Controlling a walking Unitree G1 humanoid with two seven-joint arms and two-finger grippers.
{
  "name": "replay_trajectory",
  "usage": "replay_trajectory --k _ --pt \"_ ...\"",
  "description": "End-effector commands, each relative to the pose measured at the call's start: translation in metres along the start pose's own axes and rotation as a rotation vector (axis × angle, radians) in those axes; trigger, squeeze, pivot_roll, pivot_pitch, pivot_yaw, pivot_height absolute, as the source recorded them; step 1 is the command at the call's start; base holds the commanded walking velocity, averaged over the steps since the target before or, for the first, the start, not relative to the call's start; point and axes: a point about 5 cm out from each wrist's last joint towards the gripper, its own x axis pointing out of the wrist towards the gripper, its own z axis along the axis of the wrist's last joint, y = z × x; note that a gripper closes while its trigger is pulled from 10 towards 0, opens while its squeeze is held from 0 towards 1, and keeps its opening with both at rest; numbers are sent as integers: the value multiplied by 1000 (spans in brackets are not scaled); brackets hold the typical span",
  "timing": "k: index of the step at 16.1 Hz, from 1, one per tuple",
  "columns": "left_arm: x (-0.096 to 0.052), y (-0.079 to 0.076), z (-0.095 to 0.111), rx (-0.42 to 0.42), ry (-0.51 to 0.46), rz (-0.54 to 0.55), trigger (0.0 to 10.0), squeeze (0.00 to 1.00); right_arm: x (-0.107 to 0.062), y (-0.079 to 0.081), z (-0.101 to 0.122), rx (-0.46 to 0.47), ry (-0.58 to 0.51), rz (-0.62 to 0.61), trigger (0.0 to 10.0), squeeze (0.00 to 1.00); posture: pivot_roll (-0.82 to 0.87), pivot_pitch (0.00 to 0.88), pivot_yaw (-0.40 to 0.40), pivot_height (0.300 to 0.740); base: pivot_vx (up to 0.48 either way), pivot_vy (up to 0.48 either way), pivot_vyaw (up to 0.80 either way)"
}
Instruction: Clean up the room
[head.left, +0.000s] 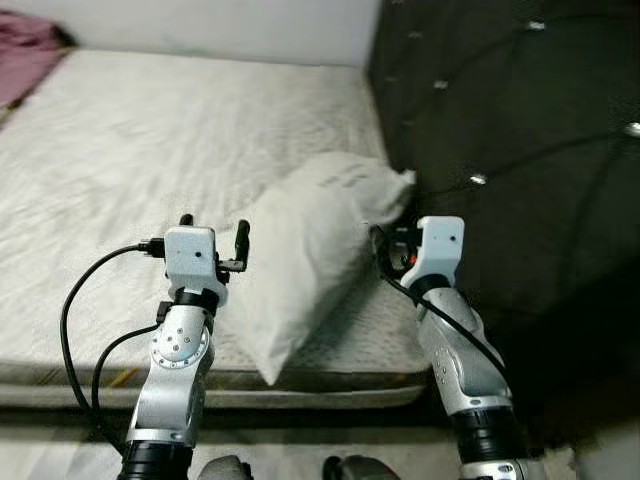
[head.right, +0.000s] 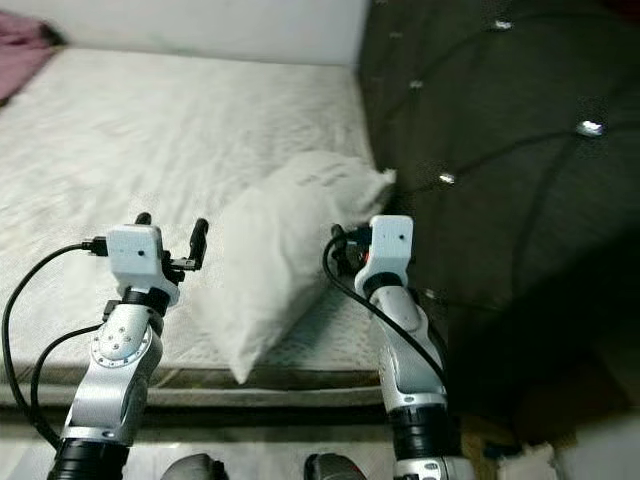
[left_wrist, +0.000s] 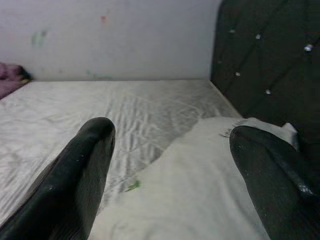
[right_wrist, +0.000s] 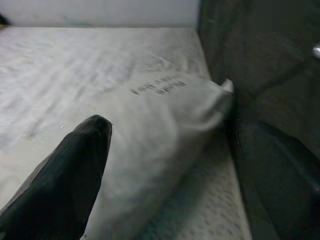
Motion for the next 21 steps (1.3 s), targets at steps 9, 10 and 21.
replay_trajectory --k 9,10,21 --pt "-6 13 1 -21 11 70 10000 0 -9 -1 3 19 -77 -34 10000 0 72 3 -33 740 0 0 -267" --pt "-11 17 0 -17 19 80 10000 0 -12 -4 6 11 -92 -31 10000 0 72 3 -33 740 0 0 0" --pt "-45 35 -8 33 99 114 10000 0 -33 -13 2 -6 -87 -18 10000 0 73 14 -40 740 0 0 0"
